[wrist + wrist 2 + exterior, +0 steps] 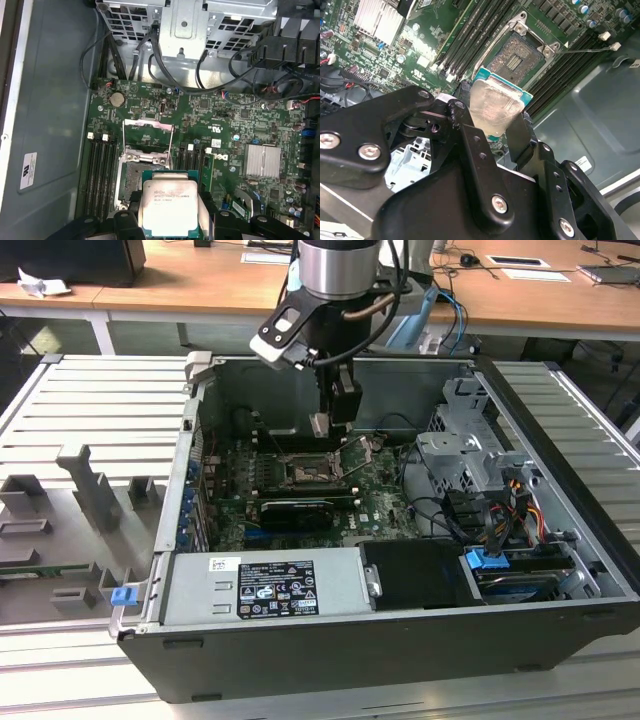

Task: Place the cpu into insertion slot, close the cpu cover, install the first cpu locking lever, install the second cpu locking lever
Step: 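Place the cpu into insertion slot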

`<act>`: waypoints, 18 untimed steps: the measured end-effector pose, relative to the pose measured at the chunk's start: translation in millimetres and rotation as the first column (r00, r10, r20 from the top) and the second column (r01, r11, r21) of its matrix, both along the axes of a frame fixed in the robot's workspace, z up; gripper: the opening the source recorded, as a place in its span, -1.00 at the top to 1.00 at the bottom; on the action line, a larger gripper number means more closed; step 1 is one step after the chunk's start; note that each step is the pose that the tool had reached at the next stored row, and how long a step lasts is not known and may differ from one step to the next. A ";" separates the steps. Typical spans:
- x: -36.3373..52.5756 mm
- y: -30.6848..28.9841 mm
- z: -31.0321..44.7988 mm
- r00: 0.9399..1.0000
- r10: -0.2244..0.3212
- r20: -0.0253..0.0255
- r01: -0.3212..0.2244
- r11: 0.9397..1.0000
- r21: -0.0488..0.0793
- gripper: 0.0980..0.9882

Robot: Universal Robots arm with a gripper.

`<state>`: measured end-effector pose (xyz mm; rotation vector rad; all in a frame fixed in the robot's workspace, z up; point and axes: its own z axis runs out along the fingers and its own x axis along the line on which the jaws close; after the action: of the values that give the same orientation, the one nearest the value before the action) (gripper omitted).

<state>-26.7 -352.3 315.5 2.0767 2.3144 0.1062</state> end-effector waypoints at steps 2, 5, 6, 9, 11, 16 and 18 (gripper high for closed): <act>0.0 0.0 -0.5 1.000 0.000 0.000 0.000 1.000 0.000 0.03; 0.0 0.0 -2.3 1.000 0.000 -0.001 0.000 1.000 0.000 0.03; 0.0 0.0 -3.7 1.000 -0.001 -0.003 0.001 1.000 0.000 0.03; 0.0 0.0 -5.0 1.000 -0.001 -0.005 0.001 1.000 0.000 0.03; 0.0 0.0 -5.8 1.000 -0.002 -0.006 0.002 1.000 0.000 0.03; 0.0 0.0 -6.9 1.000 -0.002 -0.007 0.002 1.000 0.000 0.03; 0.0 0.0 -7.4 1.000 -0.002 -0.007 0.002 1.000 0.000 0.03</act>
<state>-26.7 -352.3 308.1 2.0835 2.3159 0.0987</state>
